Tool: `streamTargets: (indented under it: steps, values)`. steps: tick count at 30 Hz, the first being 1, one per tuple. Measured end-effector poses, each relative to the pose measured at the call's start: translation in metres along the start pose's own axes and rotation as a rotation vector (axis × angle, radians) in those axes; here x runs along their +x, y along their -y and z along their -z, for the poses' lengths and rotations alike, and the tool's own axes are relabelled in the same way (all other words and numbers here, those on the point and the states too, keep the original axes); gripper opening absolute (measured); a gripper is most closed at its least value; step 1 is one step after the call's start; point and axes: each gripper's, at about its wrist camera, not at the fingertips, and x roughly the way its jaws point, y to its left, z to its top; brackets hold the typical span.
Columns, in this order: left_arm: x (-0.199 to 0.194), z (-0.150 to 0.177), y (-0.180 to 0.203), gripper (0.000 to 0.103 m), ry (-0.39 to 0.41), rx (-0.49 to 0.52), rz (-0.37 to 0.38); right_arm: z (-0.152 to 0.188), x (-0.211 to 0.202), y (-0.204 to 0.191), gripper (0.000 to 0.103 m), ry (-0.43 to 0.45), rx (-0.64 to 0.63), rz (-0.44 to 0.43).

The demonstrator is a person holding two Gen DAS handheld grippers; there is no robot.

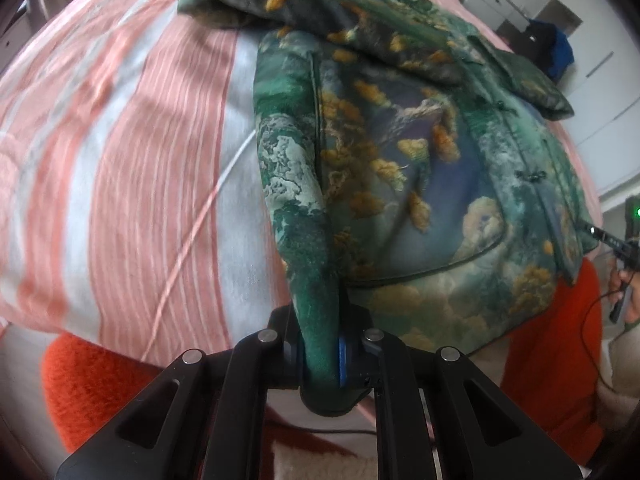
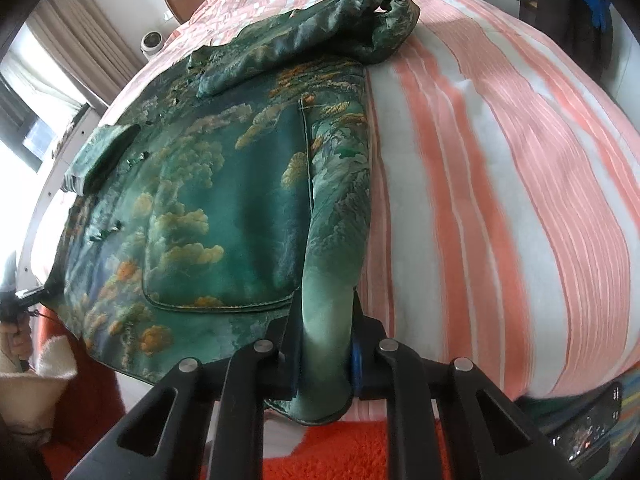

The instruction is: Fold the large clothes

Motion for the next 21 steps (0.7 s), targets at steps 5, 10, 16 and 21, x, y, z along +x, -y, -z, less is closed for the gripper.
streamTargets:
  steps: [5, 10, 16, 21]
  values:
    - [0.006, -0.003, 0.021, 0.034, 0.027, 0.099, -0.125, -0.006, 0.005, 0.008, 0.026, 0.034, 0.016, 0.035]
    - [-0.042, 0.001, 0.048, 0.052, 0.12, 0.205, -0.248, 0.003, -0.027, 0.013, 0.075, 0.122, 0.11, 0.071]
    - [-0.099, -0.052, 0.1, 0.099, 0.368, 0.443, -0.26, 0.026, -0.068, -0.033, 0.077, 0.275, 0.049, 0.143]
    - [-0.018, -0.118, 0.155, 0.099, 0.323, 0.658, -0.32, 0.035, -0.058, -0.09, 0.077, 0.292, -0.002, 0.049]
